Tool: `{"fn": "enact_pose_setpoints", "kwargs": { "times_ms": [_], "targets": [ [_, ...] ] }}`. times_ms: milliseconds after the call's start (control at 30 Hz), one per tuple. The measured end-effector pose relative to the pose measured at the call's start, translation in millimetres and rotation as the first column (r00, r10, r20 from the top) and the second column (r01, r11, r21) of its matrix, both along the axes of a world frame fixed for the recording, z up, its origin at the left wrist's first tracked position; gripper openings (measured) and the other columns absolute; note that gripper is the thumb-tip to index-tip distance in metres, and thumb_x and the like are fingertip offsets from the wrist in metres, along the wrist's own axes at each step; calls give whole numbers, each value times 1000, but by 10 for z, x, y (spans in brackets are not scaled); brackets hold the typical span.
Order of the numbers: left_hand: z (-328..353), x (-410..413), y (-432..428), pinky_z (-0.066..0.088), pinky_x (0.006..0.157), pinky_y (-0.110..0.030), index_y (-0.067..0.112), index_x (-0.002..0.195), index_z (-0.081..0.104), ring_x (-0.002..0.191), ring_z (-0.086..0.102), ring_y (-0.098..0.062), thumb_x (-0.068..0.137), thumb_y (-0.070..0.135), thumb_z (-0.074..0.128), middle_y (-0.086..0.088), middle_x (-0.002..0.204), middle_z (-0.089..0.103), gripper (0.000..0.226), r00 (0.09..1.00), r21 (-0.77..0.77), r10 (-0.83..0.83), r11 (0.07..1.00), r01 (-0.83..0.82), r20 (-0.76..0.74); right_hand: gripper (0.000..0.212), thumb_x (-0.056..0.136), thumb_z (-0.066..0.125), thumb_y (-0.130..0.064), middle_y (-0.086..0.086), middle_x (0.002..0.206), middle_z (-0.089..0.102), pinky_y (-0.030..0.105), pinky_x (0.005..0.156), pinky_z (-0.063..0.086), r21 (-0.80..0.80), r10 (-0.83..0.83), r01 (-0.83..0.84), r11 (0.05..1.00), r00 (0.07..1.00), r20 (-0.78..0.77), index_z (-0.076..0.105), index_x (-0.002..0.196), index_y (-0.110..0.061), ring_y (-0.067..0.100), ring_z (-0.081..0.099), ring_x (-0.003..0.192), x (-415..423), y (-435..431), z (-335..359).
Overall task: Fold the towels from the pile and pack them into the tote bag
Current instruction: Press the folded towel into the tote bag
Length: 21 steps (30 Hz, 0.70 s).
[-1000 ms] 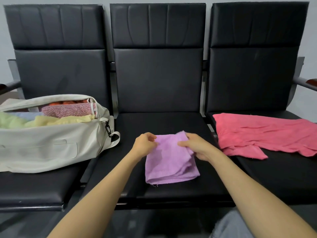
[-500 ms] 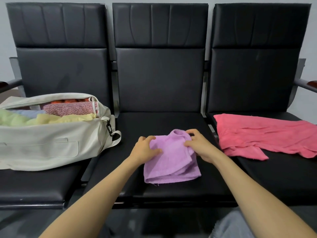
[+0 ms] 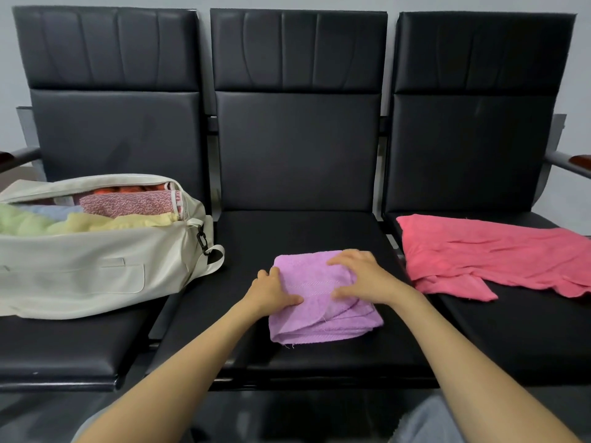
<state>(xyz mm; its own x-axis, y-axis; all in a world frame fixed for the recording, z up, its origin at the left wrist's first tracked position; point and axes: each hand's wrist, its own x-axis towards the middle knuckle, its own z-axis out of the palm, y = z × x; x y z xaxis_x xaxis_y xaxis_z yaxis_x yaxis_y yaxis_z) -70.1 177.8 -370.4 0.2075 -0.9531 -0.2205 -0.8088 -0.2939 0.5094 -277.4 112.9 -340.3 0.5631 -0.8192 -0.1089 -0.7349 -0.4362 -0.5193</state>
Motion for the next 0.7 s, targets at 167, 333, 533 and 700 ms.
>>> {"fn": "enact_pose_setpoints", "kwargs": {
  "times_ms": [167,333,533,700],
  "targets": [
    [2,18,15,42,101,-37,19,148,19,126,44,-27,79,49,71,-10,140,34,92,1000,-4,11,1000,-12,-15,10,91,62,-36,-13,89,61,23,80,43,132,150,-137,982,984,-95,70,92,-30,7,55,85,-44,78,-3],
    [40,15,-2,46,91,-32,8,136,33,117,51,-24,77,44,74,-8,133,44,81,983,25,121,993,-119,-137,39,94,54,-43,-3,68,58,22,59,41,59,-131,140,988,981,-142,64,75,-10,13,53,63,-279,3,-23],
    [36,28,-59,45,76,-26,11,105,53,97,56,-18,77,30,77,-1,109,57,42,887,112,215,976,-186,-409,86,83,65,-55,15,140,43,32,91,44,169,-333,364,916,924,-185,32,142,-2,27,47,124,-141,-15,-164],
    [55,27,-49,49,70,-25,12,110,58,95,61,-17,74,21,76,-2,110,62,41,828,104,213,977,-186,-519,72,81,68,-50,12,139,46,34,106,35,156,-364,416,896,889,-277,44,134,-6,29,41,130,111,-62,-177]
  ]
}}
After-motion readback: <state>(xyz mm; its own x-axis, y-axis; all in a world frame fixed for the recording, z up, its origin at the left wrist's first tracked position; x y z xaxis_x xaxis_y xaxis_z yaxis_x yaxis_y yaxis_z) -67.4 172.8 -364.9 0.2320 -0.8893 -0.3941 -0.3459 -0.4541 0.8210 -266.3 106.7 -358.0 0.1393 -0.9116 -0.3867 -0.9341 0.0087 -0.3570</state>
